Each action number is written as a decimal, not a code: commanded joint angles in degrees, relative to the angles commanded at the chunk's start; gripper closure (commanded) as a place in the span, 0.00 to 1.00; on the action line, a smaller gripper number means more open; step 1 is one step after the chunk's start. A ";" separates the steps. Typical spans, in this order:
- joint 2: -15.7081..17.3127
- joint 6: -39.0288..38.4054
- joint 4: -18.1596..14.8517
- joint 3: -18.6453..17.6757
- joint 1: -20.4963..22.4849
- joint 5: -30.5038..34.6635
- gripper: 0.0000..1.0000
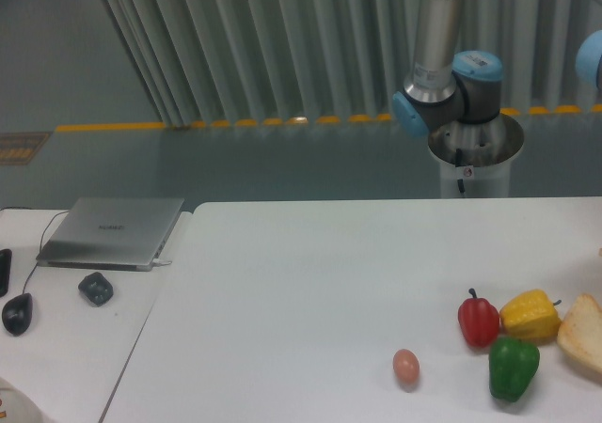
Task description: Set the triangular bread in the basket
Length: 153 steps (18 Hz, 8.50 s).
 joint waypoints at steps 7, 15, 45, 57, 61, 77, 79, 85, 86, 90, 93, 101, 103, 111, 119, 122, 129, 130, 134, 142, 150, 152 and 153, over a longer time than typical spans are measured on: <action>0.18 0.09 -0.09 0.00 0.00 -0.26 0.00; 0.35 -1.31 0.79 -1.58 -0.35 0.53 0.00; -6.33 -9.85 10.81 -2.37 -10.46 1.83 0.00; -8.79 -8.88 10.55 -4.13 -10.90 4.13 0.00; -8.96 -9.31 10.55 -4.13 -10.90 4.13 0.15; -9.32 -9.40 10.72 -3.34 -10.28 5.98 1.00; -9.32 -9.32 10.63 -3.34 -10.28 6.06 1.00; -8.35 -8.79 10.37 -3.16 -9.58 5.63 1.00; -7.57 -8.79 10.20 -3.16 -9.58 5.54 1.00; -3.79 -9.22 7.56 -3.16 -9.49 3.88 1.00; -1.33 -9.32 5.98 -3.08 -8.35 1.50 1.00; 3.42 -8.00 -3.95 0.79 -3.35 -2.62 1.00; 4.65 -5.46 -4.74 0.97 -0.72 -4.91 1.00; 5.27 13.69 -8.44 1.67 13.78 -6.33 1.00; 3.70 25.57 -7.74 1.76 22.23 -5.98 1.00; 3.08 26.19 -6.95 1.58 22.50 -6.06 1.00; 2.99 26.37 -3.52 0.88 22.41 -5.98 0.00; 3.08 26.37 -3.43 0.88 22.33 -5.80 0.00; 3.34 25.84 -3.78 0.79 21.36 -4.65 0.00; 3.43 26.28 -4.31 1.41 13.55 -4.04 0.00; 2.38 25.23 -4.13 1.14 3.62 -3.69 0.00; 1.67 25.23 -4.04 1.40 2.20 -3.17 0.00; 1.32 25.05 -3.87 1.41 0.98 -3.25 0.00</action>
